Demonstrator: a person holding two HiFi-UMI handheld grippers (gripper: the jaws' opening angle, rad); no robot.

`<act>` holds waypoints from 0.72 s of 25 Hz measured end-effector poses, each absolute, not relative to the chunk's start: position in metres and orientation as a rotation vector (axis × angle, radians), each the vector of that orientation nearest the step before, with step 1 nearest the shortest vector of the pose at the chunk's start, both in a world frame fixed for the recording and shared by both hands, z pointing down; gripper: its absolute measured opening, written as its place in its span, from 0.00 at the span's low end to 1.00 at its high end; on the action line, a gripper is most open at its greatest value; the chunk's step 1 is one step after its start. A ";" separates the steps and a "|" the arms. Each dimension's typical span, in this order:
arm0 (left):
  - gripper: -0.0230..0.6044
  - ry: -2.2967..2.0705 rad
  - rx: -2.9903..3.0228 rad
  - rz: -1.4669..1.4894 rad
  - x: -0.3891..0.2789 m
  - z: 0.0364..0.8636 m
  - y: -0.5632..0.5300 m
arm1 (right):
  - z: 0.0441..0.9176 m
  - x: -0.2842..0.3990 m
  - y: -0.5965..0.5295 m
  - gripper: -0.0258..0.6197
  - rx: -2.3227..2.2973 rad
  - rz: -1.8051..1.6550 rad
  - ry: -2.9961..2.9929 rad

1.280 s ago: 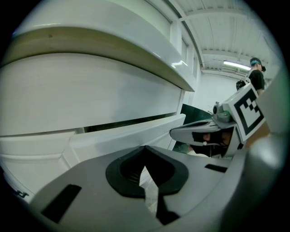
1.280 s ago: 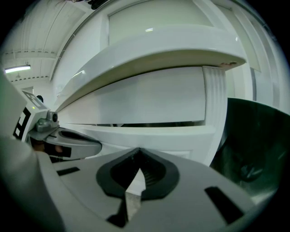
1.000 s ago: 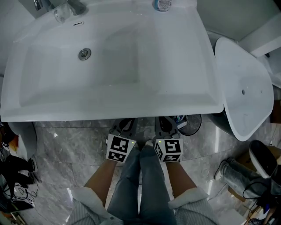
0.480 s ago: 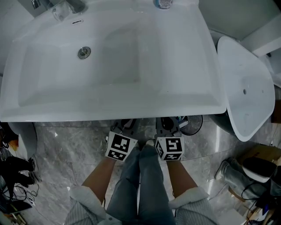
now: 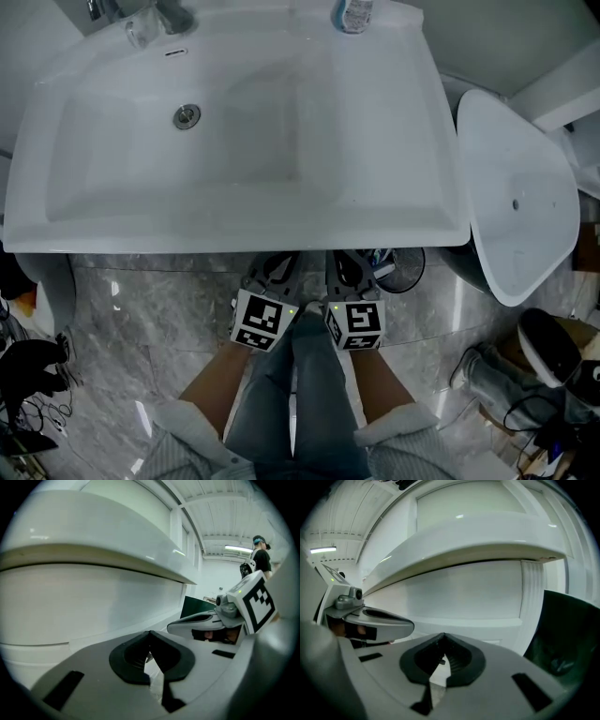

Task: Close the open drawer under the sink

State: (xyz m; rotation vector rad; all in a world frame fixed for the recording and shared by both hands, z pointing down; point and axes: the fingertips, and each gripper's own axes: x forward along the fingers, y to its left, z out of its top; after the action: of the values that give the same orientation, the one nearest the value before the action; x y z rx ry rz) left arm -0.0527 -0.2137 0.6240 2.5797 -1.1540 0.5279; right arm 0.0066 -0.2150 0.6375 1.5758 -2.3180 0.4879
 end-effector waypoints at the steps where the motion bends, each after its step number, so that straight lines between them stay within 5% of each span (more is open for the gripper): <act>1: 0.06 -1.157 2.579 0.524 -0.053 0.621 -0.211 | 0.635 0.006 -0.213 0.06 1.571 0.490 -2.321; 18: 0.06 -1.350 2.585 0.359 -0.040 0.476 -0.195 | 0.480 0.010 -0.186 0.05 1.463 0.436 -2.515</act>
State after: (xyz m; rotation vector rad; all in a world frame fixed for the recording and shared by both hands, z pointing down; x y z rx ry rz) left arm -0.0400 -0.1947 0.4757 2.5847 -1.3502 0.3588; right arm 0.0098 -0.1864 0.4805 1.4633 -2.5151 0.4363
